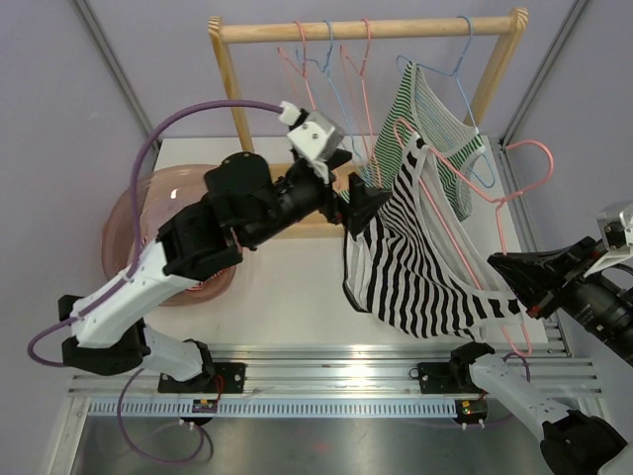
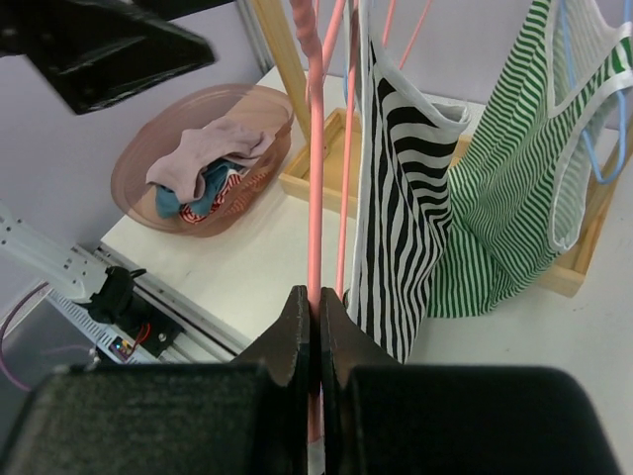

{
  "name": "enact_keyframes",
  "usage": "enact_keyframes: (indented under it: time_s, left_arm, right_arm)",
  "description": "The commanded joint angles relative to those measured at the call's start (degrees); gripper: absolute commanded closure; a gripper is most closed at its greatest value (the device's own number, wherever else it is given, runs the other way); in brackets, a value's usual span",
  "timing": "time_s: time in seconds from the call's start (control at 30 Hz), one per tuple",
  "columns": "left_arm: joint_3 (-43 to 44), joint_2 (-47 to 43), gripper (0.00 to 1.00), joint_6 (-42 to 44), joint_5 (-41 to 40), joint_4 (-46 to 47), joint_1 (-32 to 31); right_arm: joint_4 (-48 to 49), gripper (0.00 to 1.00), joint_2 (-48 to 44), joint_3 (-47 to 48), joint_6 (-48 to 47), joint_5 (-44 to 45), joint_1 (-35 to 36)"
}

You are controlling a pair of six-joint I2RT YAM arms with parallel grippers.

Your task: Remove the tank top from the hanger

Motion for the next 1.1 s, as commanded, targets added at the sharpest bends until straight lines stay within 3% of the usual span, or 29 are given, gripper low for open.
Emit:
enact_keyframes:
  time_s: [0.0, 0.13, 0.3, 0.4, 0.43, 0.47, 0.57, 0.63, 0.7, 0.77, 0.9, 1.07]
  left_arm:
    - [5.25, 4.89, 0.01, 5.06, -4.07, 3.08, -1.52]
    - [2.99, 7.10, 0.01, 6.45, -4.94, 6.25, -2.23]
    - [0.78, 8.06, 0.11, 7.08, -7.49, 8.27, -2.32]
    - [1.48, 9.47, 0.32, 7.52, -10.12, 7.84, -2.32]
    - [1.92, 9.82, 0.46, 7.78, -11.61, 7.40, -2.23]
    - [1.92, 9.82, 0.54, 7.87, -11.63, 7.40, -2.23]
    - [1.13, 9.30, 0.68, 8.22, -13.65, 7.75, -2.23]
    - [0.08, 8.60, 0.88, 8.48, -15.14, 8.62, -2.23]
    - [-0.01, 8.33, 1.00, 8.40, -17.59, 8.63, -2.23]
    - [-0.27, 7.28, 1.00, 7.79, -20.23, 8.72, -2.23]
    - [-3.78, 2.28, 1.00, 6.03, -34.69, 11.43, -2.23]
    - [-7.48, -4.67, 1.00, 3.04, -43.17, 13.11, -1.44]
  right_arm:
    - [1.37, 1.00, -0.73, -0.14, 0.40, -3.68, 0.96]
    - [1.54, 1.00, -1.79, -1.02, 0.75, -5.88, 1.92]
    - [1.81, 1.00, -2.23, -0.67, 1.37, -9.38, 2.54]
    - [1.81, 1.00, -2.40, -1.28, 1.20, -9.40, 2.72]
    - [1.81, 1.00, -2.49, -1.55, 1.02, -8.26, 2.98]
    - [1.72, 1.00, -2.49, -1.55, 0.93, -8.25, 3.24]
    - [1.46, 1.00, -2.49, -1.64, 0.93, -7.64, 3.60]
    - [1.54, 1.00, -2.49, -1.73, 0.84, -7.81, 3.77]
    - [1.46, 1.00, -2.58, -2.16, 0.49, -6.94, 4.56]
    - [0.84, 1.00, -2.75, -2.78, -0.21, -5.45, 5.70]
    - [-0.91, 1.00, -4.07, -3.75, -2.05, -0.88, 10.53]
    - [-2.67, 1.00, -4.69, -1.21, -3.20, -2.71, 15.28]
